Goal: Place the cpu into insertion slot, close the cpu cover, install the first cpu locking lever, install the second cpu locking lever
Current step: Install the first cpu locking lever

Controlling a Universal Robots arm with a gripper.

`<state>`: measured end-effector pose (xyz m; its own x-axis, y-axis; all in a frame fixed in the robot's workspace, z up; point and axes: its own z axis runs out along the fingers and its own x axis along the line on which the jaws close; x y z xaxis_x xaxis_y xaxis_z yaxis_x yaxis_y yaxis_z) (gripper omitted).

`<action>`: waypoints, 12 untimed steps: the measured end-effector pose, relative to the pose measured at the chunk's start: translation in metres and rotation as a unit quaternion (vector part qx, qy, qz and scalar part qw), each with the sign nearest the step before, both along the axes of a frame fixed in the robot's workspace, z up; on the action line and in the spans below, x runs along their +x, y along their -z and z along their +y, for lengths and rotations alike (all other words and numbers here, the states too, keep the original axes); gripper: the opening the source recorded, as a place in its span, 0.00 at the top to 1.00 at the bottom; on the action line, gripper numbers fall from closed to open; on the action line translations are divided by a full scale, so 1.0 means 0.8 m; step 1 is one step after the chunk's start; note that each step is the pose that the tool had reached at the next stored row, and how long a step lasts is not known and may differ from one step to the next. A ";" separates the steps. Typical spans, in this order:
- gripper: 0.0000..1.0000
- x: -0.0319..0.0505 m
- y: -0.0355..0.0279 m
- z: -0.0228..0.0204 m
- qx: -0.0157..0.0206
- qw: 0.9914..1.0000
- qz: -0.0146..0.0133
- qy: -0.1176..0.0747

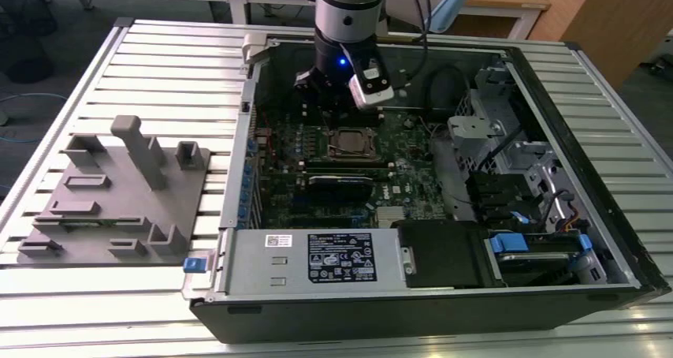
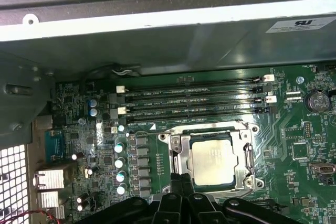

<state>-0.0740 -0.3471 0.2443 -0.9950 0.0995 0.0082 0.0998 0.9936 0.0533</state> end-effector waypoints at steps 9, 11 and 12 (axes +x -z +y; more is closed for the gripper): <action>0.89 0.000 0.0000 0.0000 0.008 1.000 0.000 0.000; 0.89 -0.001 0.0000 0.0000 0.008 1.000 0.000 0.000; 0.89 -0.001 0.0000 0.0000 0.008 1.000 0.000 0.000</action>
